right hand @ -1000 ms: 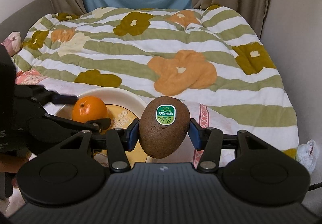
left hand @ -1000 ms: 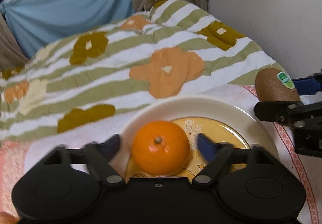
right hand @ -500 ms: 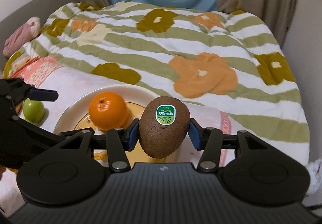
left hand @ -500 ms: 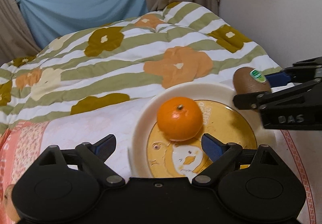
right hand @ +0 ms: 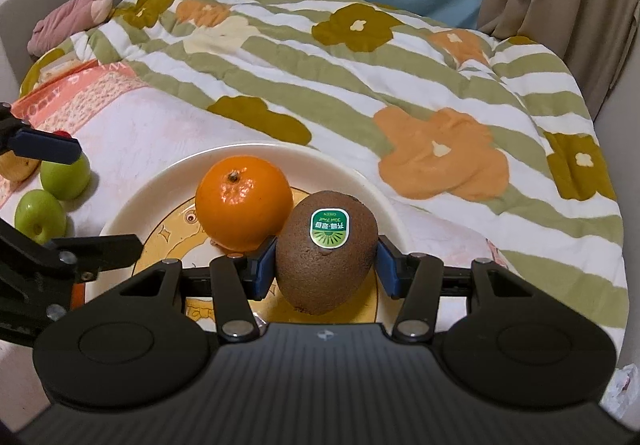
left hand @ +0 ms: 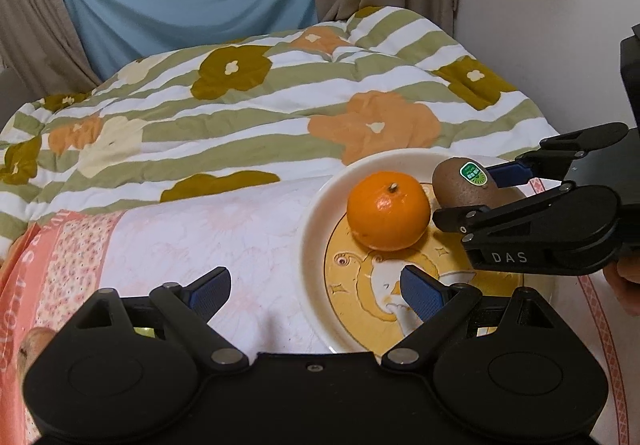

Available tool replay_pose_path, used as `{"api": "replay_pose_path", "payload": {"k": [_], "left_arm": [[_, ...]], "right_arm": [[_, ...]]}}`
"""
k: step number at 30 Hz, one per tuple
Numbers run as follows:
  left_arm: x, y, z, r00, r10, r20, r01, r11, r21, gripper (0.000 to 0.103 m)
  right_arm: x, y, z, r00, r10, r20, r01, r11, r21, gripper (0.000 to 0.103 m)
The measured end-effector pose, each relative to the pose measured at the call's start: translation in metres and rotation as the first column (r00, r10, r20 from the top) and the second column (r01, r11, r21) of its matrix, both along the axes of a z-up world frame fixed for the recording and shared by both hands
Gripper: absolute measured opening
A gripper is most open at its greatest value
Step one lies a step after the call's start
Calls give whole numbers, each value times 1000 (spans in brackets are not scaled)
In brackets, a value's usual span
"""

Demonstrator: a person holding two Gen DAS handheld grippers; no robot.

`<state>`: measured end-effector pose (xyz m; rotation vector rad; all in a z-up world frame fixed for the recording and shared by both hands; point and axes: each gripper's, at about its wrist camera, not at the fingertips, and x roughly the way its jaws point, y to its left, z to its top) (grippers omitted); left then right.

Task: Organize fruits
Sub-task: 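Lower the kiwi into the duck bowl beside the orange, open right tool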

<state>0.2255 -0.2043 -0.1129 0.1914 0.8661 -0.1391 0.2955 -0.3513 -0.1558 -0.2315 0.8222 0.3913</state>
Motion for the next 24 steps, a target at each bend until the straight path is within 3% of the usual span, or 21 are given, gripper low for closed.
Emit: {"api": "replay_pose_path", "payload": {"k": [4, 6, 8, 24], "left_arm": [[-4, 3, -1, 1000, 8, 1, -8, 1000, -5, 94], [-6, 4, 0, 1000, 10, 5, -10, 1000, -10, 94], [-8, 4, 2, 1000, 11, 10, -11, 1000, -11, 94], [-50, 9, 45, 995, 9, 102, -5, 999, -38, 94]], "right_arm": [[0, 2, -3, 1000, -3, -3, 3, 1000, -30, 69], [-6, 3, 0, 999, -12, 33, 14, 999, -48, 80], [-12, 2, 5, 998, -29, 64, 32, 998, -47, 103], [-68, -30, 69, 976, -191, 107, 188, 981, 45, 103]]}}
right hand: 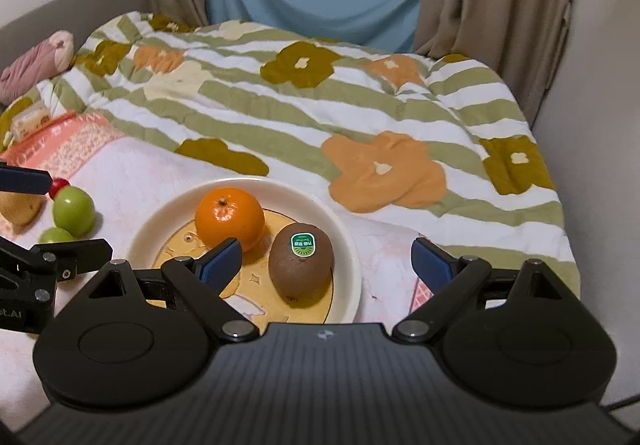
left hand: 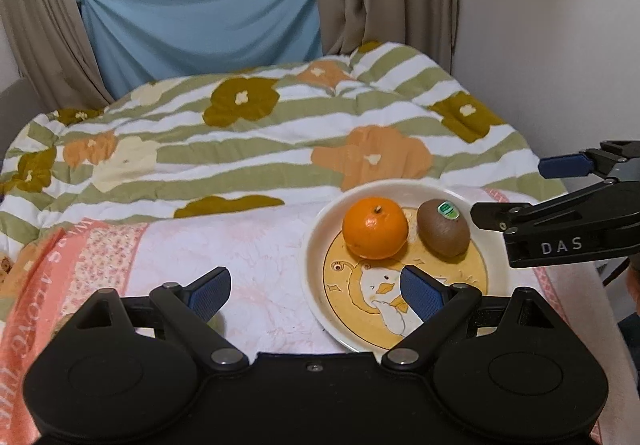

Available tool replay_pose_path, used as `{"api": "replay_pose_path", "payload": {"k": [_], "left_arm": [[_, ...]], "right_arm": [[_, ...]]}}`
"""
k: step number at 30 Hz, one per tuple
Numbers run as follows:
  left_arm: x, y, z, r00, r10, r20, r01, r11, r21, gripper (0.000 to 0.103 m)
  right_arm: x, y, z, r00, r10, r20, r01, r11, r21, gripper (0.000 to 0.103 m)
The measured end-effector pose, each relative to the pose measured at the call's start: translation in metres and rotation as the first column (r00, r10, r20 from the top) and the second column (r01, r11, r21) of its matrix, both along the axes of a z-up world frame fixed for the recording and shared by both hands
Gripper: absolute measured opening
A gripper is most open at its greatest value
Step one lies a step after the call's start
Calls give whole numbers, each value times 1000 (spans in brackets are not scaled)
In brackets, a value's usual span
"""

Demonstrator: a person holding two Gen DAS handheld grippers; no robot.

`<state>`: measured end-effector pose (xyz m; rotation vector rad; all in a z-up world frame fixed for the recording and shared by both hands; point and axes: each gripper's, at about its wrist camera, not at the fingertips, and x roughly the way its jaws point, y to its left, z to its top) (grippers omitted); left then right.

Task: Organize fruits
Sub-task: 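Lower the kiwi into the duck bowl beside the orange, open right tool, then pull both tools back from the bowl toward the remaining fruits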

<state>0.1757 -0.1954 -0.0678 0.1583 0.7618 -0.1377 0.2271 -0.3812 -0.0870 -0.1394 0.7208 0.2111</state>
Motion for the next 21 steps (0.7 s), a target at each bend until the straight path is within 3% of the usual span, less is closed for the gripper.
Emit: {"api": "replay_pose_path", "payload": {"k": [14, 21], "left_arm": [[-79, 39, 35, 995, 70, 74, -67, 997, -50, 94], [-122, 66, 43, 984, 90, 156, -92, 996, 5, 103]], "right_arm": [[-90, 10, 57, 993, -113, 29, 110, 990, 89, 103], [-133, 34, 70, 986, -161, 52, 154, 982, 113, 103]]}}
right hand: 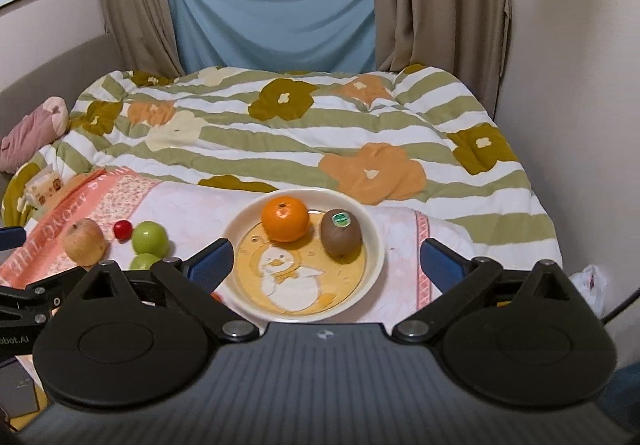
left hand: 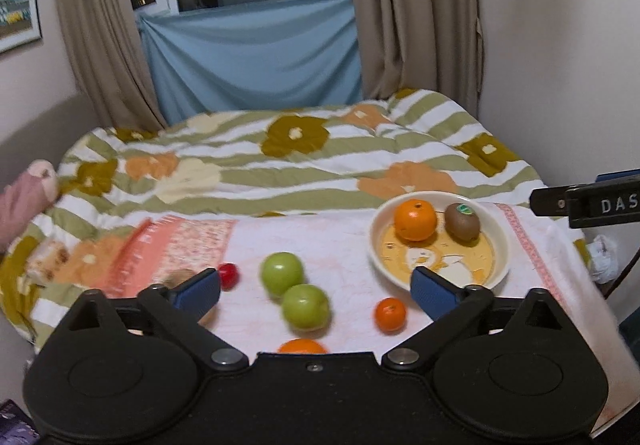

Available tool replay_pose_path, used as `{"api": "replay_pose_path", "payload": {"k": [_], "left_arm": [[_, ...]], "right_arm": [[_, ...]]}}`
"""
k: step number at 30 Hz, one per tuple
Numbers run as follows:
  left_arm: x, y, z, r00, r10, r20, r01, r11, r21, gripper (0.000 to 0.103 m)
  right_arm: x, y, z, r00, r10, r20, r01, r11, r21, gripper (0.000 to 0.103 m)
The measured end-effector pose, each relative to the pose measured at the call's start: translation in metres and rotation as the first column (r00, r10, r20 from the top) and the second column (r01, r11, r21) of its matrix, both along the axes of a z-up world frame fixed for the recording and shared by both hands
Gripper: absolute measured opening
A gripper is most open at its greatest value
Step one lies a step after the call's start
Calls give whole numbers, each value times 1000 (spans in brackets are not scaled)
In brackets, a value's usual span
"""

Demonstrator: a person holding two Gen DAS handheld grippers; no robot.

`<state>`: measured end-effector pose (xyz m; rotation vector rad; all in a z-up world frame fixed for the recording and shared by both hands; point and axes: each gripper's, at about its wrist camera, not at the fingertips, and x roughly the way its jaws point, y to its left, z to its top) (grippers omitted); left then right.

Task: Organize fruits
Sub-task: 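Pull both tools back from the bowl toward the remaining fruits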

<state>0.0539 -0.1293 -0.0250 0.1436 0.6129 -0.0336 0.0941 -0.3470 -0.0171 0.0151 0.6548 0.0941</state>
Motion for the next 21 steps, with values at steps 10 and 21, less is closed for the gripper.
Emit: {"api": "replay_pose_path", "payload": {"k": [10, 21], "left_arm": [[-25, 61, -3, 1000, -9, -10, 8, 999, -41, 103], [-20, 134, -31, 999, -22, -42, 22, 1000, -7, 98]], "right_arm": [[-37, 58, -1, 1000, -28, -2, 28, 999, 32, 103], [-49, 129, -27, 998, -62, 12, 61, 995, 78, 103]]}}
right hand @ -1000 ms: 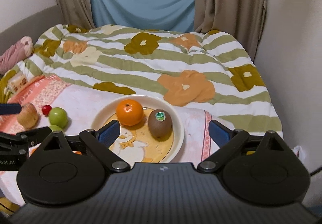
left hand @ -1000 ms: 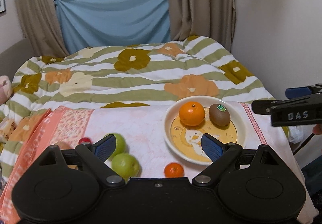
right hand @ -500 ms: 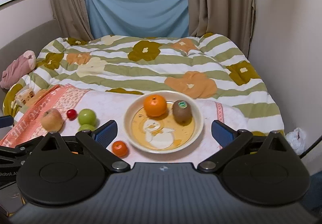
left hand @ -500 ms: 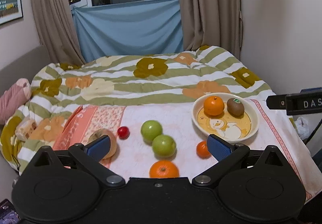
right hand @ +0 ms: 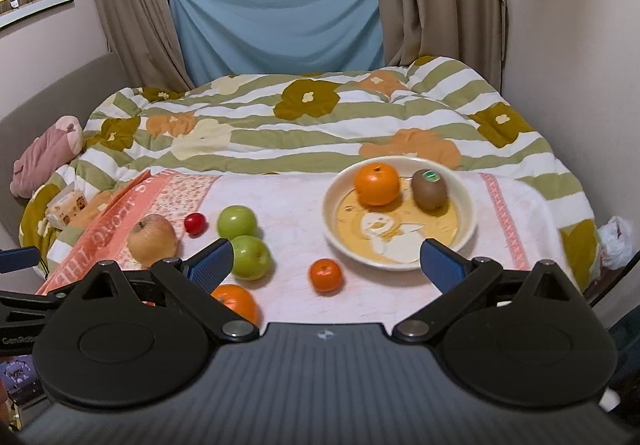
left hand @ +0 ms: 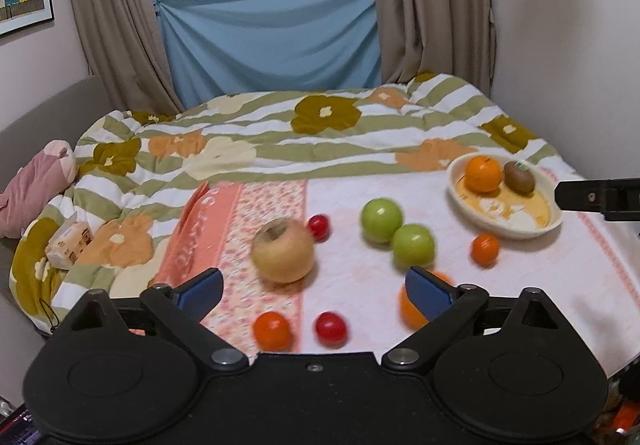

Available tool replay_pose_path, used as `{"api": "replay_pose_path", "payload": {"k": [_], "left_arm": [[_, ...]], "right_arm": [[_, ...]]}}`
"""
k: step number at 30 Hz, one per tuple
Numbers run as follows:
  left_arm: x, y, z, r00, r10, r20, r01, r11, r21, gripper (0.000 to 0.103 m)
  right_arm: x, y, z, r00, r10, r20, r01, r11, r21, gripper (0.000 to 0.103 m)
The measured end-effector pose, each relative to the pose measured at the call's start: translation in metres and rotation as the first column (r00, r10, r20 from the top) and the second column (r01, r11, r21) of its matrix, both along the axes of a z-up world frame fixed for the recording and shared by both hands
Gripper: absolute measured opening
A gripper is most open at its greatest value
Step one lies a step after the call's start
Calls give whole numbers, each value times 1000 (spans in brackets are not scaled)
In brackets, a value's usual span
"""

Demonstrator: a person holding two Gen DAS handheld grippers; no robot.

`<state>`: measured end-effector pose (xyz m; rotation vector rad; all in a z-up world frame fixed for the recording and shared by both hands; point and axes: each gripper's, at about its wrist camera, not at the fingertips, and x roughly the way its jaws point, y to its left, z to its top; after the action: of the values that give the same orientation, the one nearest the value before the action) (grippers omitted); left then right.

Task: Organize fruits
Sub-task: 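Pull both tools back from the bowl toward the remaining fruits, then grasp the mandarin with the left tool while the right tool grasps the orange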

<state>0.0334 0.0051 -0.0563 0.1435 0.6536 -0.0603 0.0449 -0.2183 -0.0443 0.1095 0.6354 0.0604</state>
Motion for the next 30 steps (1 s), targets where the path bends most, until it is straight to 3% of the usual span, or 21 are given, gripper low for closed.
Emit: {"api": "replay_pose_path", "payload": {"k": [5, 9, 11, 13, 17, 30], "left_arm": [[9, 28, -20, 1000, -9, -12, 9, 1000, 22, 94], [22, 45, -40, 998, -15, -55, 15, 1000, -4, 87], [32, 55, -53, 996, -22, -90, 19, 999, -31, 82], [43, 61, -65, 991, -30, -129, 24, 999, -47, 69], [59, 69, -81, 981, -47, -186, 36, 997, -66, 66], [78, 72, -102, 952, -105, -288, 69, 989, -134, 48]], "right_arm": [[4, 33, -22, 1000, 3, -11, -3, 1000, 5, 103], [11, 60, -48, 1000, -5, -14, 5, 1000, -10, 103], [17, 70, -61, 999, -6, -32, 5, 1000, -5, 103], [21, 79, -74, 999, -9, -50, 9, 1000, -8, 103], [28, 91, -92, 997, -26, -74, 25, 1000, -17, 103], [42, 98, -114, 994, -39, -107, 37, 999, -20, 103]]}}
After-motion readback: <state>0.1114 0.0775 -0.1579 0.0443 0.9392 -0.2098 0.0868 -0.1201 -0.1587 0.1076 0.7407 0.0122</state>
